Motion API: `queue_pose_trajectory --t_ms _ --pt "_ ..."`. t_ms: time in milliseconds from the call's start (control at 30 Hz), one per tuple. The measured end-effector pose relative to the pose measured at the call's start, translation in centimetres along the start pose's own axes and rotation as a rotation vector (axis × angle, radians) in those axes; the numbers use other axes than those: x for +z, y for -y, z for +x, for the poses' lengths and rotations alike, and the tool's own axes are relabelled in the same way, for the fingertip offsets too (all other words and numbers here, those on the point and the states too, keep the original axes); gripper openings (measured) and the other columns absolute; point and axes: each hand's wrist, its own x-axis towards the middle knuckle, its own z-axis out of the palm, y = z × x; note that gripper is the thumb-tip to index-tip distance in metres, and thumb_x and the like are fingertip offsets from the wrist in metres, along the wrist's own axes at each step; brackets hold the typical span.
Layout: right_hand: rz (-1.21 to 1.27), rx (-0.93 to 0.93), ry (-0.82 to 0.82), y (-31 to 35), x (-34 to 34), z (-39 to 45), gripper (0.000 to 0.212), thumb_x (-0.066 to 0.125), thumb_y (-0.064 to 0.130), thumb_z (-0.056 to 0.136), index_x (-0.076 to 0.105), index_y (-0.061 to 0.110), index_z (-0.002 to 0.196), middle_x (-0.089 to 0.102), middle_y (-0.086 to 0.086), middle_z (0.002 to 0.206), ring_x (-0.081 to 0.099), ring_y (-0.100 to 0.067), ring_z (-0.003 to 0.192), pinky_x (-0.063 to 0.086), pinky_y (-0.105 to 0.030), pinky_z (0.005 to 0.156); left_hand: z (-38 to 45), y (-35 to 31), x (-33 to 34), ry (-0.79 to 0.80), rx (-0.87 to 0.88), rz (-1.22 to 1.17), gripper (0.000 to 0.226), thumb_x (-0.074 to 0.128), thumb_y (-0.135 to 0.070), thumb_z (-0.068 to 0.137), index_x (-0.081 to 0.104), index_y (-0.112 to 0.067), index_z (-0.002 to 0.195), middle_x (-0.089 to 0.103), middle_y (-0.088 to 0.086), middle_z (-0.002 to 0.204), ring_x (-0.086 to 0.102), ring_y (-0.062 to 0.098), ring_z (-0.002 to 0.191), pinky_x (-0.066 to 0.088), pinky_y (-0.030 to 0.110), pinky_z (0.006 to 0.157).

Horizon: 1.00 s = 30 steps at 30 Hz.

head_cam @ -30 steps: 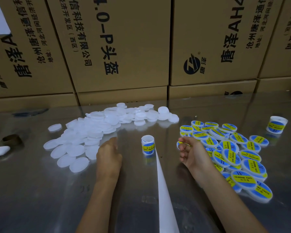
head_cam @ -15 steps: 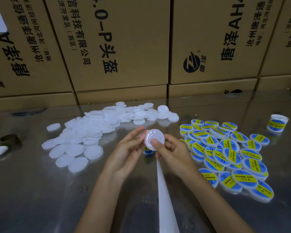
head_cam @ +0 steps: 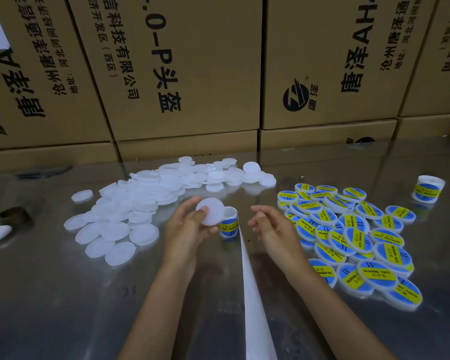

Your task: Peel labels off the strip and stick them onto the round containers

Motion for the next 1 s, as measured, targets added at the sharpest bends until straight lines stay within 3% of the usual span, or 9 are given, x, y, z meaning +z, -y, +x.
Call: queue_pose_trajectory --t_ms 133,233,300,467,600,767,867,1000 --pt "-0.045 0.077 0.115 -0.8 0.5 0.3 0.039 0.042 0.0 0.101 0.05 0.013 0.138 0.062 -0.005 0.13 0.056 -0.007 0.112 0.04 -0.005 0.087 0.4 0.3 -0.3 -0.124 -0.008 0.053 0.026 0.051 0.001 0.098 0.068 -0.014 0.112 0.063 0.003 0.107 0.068 0.023 0.087 0.059 0.026 0.052" --pt "-0.019 0.11 0.234 -1.0 1.0 0.7 0.051 0.038 -0.001 0.102 0.035 0.015 0.15 0.045 -0.002 0.15 0.041 -0.008 0.137 0.031 -0.015 0.109 0.1 0.9 0.2 -0.078 -0.051 0.145 0.023 0.05 0.003 0.096 0.07 -0.008 0.099 0.063 0.006 0.096 0.066 0.019 0.077 0.061 0.03 0.052" --pt "-0.026 0.109 0.275 -1.1 1.3 0.8 0.054 0.036 -0.002 0.102 0.03 0.016 0.153 0.039 -0.002 0.154 0.035 -0.008 0.142 0.027 -0.023 0.116 -0.1 1.4 0.4 -0.021 -0.062 0.239 0.02 0.055 0.001 0.094 0.07 -0.009 0.087 0.066 0.01 0.09 0.063 0.014 0.064 0.059 0.034 0.055" --pt "-0.08 0.068 0.234 -1.4 1.6 0.8 0.048 0.04 -0.002 0.101 0.039 0.013 0.146 0.058 -0.004 0.135 0.053 -0.007 0.118 0.039 -0.006 0.091 -0.1 2.4 0.5 0.031 -0.054 0.315 0.019 0.056 0.004 0.093 0.069 -0.008 0.089 0.064 0.015 0.102 0.063 0.026 0.075 0.059 0.029 0.049" --pt "-0.121 0.029 0.192 -1.1 1.6 0.4 0.042 0.049 -0.003 0.097 0.048 0.009 0.137 0.062 -0.004 0.113 0.057 -0.006 0.098 0.042 -0.003 0.081 -0.1 2.6 0.5 0.027 -0.044 0.335 0.024 0.051 0.001 0.096 0.069 -0.009 0.085 0.064 0.011 0.092 0.066 0.027 0.067 0.055 0.03 0.044" --pt "-0.191 -0.045 0.16 -0.8 1.6 0.0 0.035 0.057 -0.01 0.089 0.063 0.004 0.12 0.06 -0.018 0.111 0.055 -0.007 0.084 0.044 -0.007 0.078 -0.1 2.5 0.8 -0.002 -0.064 0.337 0.012 0.065 -0.01 0.09 0.073 -0.008 0.082 0.067 0.01 0.089 0.068 0.023 0.071 0.059 0.037 0.05" --pt "-0.198 -0.074 0.143 -0.8 1.6 -0.3 0.031 0.062 -0.01 0.085 0.065 0.005 0.113 0.058 -0.016 0.109 0.056 -0.014 0.089 0.049 -0.02 0.086 -0.2 2.3 1.0 0.013 -0.064 0.386 0.019 0.078 -0.025 0.085 0.075 -0.007 0.083 0.071 0.011 0.088 0.069 0.025 0.077 0.063 0.045 0.063" --pt "-0.203 -0.08 0.146 -0.9 1.6 -0.5 0.025 0.066 -0.007 0.082 0.067 0.006 0.103 0.063 -0.012 0.106 0.059 -0.012 0.089 0.05 -0.026 0.086 -0.5 2.4 1.1 0.085 -0.055 0.433 0.015 0.077 -0.016 0.085 0.074 -0.001 0.087 0.069 0.01 0.081 0.064 0.016 0.062 0.062 0.041 0.058"
